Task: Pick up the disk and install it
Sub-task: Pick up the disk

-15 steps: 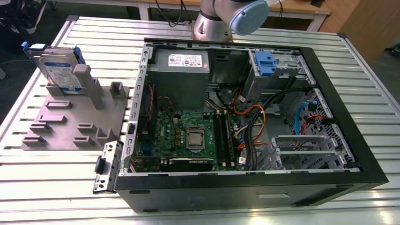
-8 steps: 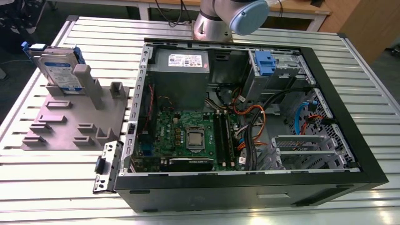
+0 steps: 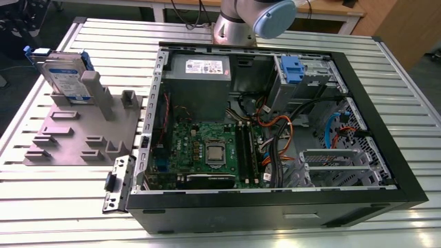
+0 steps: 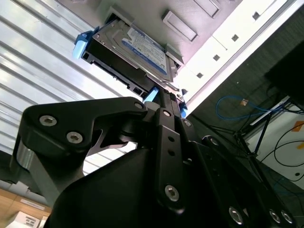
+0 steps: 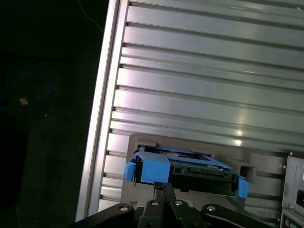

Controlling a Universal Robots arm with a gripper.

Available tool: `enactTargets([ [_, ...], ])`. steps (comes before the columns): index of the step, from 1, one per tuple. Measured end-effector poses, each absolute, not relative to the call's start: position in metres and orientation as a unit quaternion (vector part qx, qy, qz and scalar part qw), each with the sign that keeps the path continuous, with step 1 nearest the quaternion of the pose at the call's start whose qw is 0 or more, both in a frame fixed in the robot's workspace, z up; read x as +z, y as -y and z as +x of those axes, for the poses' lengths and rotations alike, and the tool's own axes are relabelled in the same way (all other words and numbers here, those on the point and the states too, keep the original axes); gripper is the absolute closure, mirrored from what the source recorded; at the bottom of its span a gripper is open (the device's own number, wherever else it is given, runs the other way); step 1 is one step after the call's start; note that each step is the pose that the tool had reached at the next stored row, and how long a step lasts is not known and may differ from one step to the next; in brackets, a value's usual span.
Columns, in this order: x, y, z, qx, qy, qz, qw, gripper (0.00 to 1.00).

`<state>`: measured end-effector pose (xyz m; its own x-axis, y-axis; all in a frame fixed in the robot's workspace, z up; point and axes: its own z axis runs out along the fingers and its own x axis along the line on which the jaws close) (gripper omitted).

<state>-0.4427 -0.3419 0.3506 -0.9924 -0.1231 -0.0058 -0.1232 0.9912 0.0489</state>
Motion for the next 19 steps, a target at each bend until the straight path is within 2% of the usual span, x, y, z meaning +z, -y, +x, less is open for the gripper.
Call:
enactTargets([
  [19,0.3506,0.3419,-0.4427,0.025,-0.997,-0.076,0.001,0.89],
])
